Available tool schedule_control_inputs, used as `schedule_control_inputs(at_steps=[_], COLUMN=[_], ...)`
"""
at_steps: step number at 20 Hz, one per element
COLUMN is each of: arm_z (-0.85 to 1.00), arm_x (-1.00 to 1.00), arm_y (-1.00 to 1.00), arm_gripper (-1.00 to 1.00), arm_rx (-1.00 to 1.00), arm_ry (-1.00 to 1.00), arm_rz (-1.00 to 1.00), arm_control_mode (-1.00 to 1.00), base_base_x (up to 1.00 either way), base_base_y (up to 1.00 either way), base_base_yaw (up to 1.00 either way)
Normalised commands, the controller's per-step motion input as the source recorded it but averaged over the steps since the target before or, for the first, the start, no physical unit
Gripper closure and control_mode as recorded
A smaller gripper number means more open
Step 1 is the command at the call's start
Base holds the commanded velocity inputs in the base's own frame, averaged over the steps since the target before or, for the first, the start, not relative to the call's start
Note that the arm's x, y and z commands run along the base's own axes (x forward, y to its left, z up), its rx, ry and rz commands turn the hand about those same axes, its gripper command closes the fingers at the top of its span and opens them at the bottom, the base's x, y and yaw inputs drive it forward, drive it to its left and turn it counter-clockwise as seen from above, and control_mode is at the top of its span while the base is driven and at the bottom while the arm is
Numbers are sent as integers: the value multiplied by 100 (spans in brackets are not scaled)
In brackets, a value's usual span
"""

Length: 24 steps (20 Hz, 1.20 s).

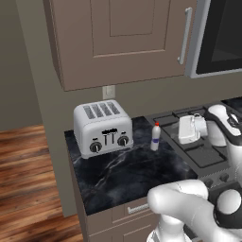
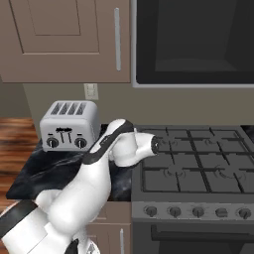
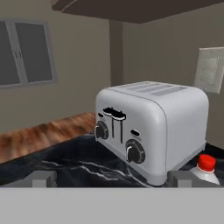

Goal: Place the drinks on the dining counter in a tight cluster.

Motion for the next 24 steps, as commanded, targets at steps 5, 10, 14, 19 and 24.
schedule_control_inputs(at_steps=[5,10,14,19,24], arm_z=[-24,-19,-9,-10,-18], arm_x=[32,27,26,19,22], arm_y=[-5,-3,-1,-3,0], arm_gripper=[-100,-100,-100,-100,-100], arm_rx=[0,0,0,0,0], arm_ry=[0,0,0,0,-1], arm_rz=[12,12,6,0,0], arm_control_mode=[-100,-100,-100,-100,-100], base_base_x=[0,0,0,0,0], base_base_y=[0,0,0,0,0], base_base_yaw=[0,0,0,0,0])
